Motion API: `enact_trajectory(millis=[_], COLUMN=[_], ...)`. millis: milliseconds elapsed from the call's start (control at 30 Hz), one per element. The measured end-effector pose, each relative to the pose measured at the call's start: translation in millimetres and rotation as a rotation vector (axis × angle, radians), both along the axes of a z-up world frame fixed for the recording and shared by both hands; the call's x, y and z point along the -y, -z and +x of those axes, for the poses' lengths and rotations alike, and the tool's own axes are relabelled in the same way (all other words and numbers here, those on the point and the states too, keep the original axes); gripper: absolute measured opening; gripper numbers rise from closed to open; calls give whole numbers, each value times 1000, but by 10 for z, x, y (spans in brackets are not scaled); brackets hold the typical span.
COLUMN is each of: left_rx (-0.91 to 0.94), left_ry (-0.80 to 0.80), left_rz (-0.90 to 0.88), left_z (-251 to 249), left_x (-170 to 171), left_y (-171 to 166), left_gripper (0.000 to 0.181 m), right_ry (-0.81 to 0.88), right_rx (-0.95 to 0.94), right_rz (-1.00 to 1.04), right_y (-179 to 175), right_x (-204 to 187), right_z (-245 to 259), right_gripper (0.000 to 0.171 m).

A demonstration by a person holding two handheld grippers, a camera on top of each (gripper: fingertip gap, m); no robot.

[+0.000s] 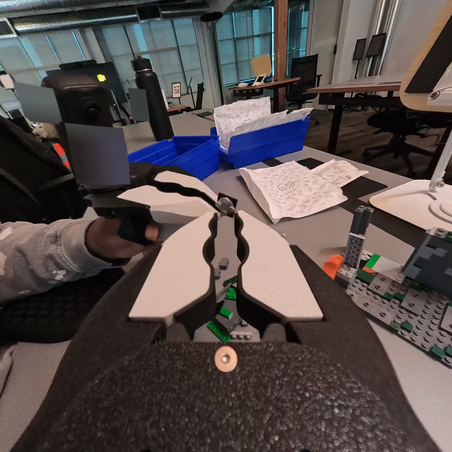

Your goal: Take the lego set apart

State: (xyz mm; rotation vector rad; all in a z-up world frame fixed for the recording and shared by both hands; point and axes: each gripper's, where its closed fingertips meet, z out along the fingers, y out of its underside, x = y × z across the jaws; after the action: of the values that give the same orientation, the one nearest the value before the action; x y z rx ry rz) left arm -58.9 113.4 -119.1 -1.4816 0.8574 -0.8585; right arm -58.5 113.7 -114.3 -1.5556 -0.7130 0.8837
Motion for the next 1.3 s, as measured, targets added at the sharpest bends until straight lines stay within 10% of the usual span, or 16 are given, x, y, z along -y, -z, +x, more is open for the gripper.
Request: enact_trajectory(millis=[767,1300], left_rx=[-235,-145], left_ry=[-282,-122], left_rz=[117,147], left_z=[-130,-24], left_x=[-254,-67], left_y=[165,48], left_gripper=[3,3], right_ry=[254,136], right_rx=[244,61], right_rz=[144,80], right_y=[109,14], right_x=[-113,-89], right_z=[-51,-29], right_gripper=[0,8])
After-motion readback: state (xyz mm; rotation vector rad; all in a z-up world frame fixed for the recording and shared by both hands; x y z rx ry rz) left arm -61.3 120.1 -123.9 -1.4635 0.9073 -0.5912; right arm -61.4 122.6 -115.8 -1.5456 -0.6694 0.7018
